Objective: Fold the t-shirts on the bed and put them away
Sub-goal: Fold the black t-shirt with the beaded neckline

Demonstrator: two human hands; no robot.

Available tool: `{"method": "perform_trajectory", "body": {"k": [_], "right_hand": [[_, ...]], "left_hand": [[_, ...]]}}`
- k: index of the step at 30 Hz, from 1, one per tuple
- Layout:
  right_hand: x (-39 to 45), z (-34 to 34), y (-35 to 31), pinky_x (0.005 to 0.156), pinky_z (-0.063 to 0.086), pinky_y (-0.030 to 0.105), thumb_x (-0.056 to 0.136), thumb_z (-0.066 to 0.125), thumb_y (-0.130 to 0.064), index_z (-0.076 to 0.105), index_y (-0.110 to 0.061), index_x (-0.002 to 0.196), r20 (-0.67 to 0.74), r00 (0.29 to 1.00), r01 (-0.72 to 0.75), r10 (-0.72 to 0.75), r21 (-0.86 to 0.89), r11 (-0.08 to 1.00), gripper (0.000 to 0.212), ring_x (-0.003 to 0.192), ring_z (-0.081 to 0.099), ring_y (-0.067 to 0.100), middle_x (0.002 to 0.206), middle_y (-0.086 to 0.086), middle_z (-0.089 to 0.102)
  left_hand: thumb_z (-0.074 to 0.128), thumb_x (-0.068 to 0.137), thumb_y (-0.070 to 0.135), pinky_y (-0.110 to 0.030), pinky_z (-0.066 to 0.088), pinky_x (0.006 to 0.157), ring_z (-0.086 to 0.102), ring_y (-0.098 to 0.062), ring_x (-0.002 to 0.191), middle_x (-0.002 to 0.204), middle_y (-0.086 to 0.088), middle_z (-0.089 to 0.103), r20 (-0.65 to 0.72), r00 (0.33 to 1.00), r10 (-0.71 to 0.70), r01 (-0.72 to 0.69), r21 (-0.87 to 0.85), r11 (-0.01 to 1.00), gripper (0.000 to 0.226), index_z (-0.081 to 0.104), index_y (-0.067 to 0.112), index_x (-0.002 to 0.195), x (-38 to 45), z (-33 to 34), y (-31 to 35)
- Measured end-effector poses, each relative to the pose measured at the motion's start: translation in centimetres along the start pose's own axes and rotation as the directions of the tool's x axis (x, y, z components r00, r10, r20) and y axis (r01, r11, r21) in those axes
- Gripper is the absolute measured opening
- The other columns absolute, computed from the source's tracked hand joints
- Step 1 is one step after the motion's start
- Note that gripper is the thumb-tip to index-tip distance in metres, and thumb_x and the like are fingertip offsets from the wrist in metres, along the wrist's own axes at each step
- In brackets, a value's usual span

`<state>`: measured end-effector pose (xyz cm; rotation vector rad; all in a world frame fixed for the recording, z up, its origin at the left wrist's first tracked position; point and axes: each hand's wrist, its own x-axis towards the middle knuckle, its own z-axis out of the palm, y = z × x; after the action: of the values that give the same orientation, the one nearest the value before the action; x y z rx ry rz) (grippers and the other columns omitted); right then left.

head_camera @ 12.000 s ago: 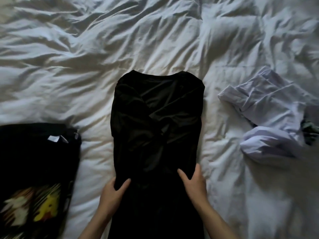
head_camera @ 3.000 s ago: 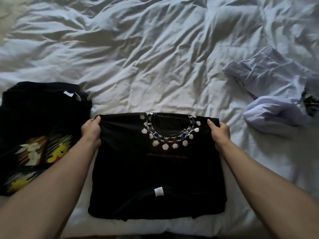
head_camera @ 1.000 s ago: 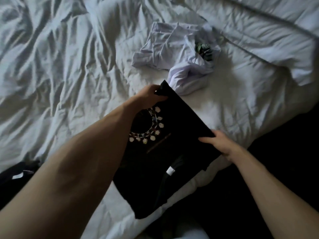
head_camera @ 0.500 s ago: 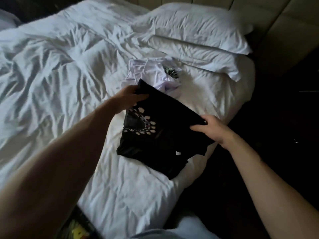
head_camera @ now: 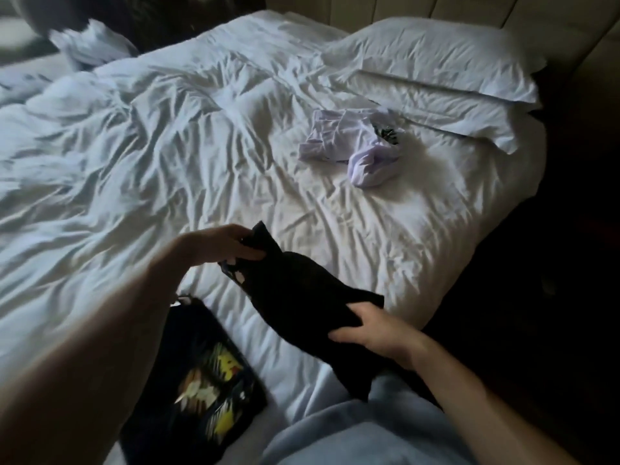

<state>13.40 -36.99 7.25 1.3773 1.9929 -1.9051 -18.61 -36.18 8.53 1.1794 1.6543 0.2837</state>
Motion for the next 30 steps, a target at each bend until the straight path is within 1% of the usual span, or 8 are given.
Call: {"method": "perform_trajectory", "body": {"k": [3, 6, 11, 14, 23, 25, 28, 30], "right_hand": [[0.5, 2.2, 0.2, 0.071, 0.049, 0.01, 0.091, 0.068, -0.012, 0.067, -0.014, 0.107, 0.092, 0.996, -0.018, 0.017, 0.011, 1.0, 0.016, 0.079, 0.066, -0.003, 0.092, -0.006, 0.07], [1.8, 2.9, 1.1, 0.078, 0.053, 0.018, 0.091, 0.067, -0.012, 0.067, -0.01, 0.109, 0.105, 0.993, -0.058, 0.057, 0.0, 0.998, 0.018, 0.083, 0.067, 0.003, 0.093, -0.003, 0.07], [5.3, 2.9, 4.9, 0.085, 0.054, 0.031, 0.089, 0.067, -0.013, 0.067, -0.013, 0.105, -0.043, 0.988, -0.15, 0.15, 0.02, 0.989, 0.016, 0.093, 0.07, 0.017, 0.098, 0.004, 0.073], [8.0, 3.1, 7.5, 0.077, 0.05, 0.028, 0.088, 0.068, -0.017, 0.065, -0.019, 0.103, -0.152, 0.971, -0.186, 0.185, 0.009, 0.982, 0.015, 0.094, 0.066, 0.017, 0.092, -0.001, 0.069], [15.6, 4.2, 13.7, 0.09, 0.05, 0.038, 0.091, 0.066, -0.034, 0.057, -0.012, 0.119, -0.295, 0.891, -0.375, 0.345, -0.05, 0.926, 0.037, 0.11, 0.06, 0.031, 0.114, 0.01, 0.064], [16.3, 4.5, 14.1, 0.09, 0.047, 0.036, 0.09, 0.066, -0.039, 0.053, -0.014, 0.128, -0.412, 0.841, -0.416, 0.35, -0.079, 0.906, 0.047, 0.116, 0.056, 0.031, 0.123, 0.01, 0.06], [16.2, 6.0, 14.3, 0.097, 0.043, 0.045, 0.081, 0.074, -0.046, 0.044, -0.015, 0.133, -0.59, 0.701, -0.517, 0.401, -0.033, 0.855, 0.068, 0.125, 0.044, 0.036, 0.134, 0.013, 0.045], [16.0, 6.8, 14.6, 0.104, 0.039, 0.049, 0.075, 0.078, -0.051, 0.034, -0.011, 0.141, -0.568, 0.625, -0.589, 0.535, 0.105, 0.801, 0.088, 0.129, 0.039, 0.04, 0.141, 0.017, 0.037]], "left_hand": [[0.08, 0.068, 0.041, -0.037, 0.056, 0.069, 0.068, -0.036, 0.084, 0.094, -0.015, 0.073, 0.028, 0.997, -0.067, 0.068, -0.028, 0.997, 0.049, 0.07, 0.009, 0.105, -1.9, 0.4, -3.1], [0.082, 0.049, 0.057, -0.053, 0.054, 0.091, 0.069, -0.037, 0.1, 0.103, -0.008, 0.075, 0.008, 0.992, -0.125, 0.125, -0.085, 0.988, 0.066, 0.073, 0.024, 0.105, -1.5, 1.0, -6.0], [0.079, 0.07, 0.041, -0.038, 0.059, 0.072, 0.072, -0.024, 0.083, 0.092, -0.007, 0.074, -0.125, 0.981, -0.15, 0.133, -0.135, 0.982, 0.043, 0.071, 0.018, 0.106, 2.4, 3.5, -7.6], [0.07, 0.09, 0.018, -0.017, 0.045, 0.049, 0.062, -0.006, 0.057, 0.081, -0.001, 0.068, -0.214, 0.959, -0.184, 0.165, -0.104, 0.981, 0.025, 0.067, 0.011, 0.115, 5.8, 5.5, -8.8], [0.067, 0.091, 0.025, -0.032, 0.048, 0.074, 0.067, -0.031, 0.092, 0.097, -0.013, 0.071, -0.379, 0.895, -0.236, 0.266, 0.027, 0.964, 0.028, 0.068, 0.008, 0.114, 14.0, 9.4, -14.4], [0.064, 0.092, 0.035, -0.038, 0.051, 0.079, 0.066, -0.033, 0.096, 0.098, -0.013, 0.071, -0.389, 0.883, -0.263, 0.315, 0.075, 0.946, 0.03, 0.067, 0.013, 0.112, 15.2, 9.8, -15.3], [0.062, 0.091, 0.045, -0.044, 0.042, 0.1, 0.048, -0.033, 0.123, 0.126, -0.01, 0.056, -0.448, 0.859, -0.248, 0.378, 0.228, 0.897, 0.045, 0.059, 0.018, 0.127, 15.2, 10.6, -16.0], [0.068, 0.087, 0.043, -0.036, 0.047, 0.092, 0.054, -0.027, 0.116, 0.128, -0.009, 0.055, -0.434, 0.857, -0.277, 0.368, 0.141, 0.919, 0.053, 0.054, 0.017, 0.132, 15.1, 10.4, -16.0]]}}
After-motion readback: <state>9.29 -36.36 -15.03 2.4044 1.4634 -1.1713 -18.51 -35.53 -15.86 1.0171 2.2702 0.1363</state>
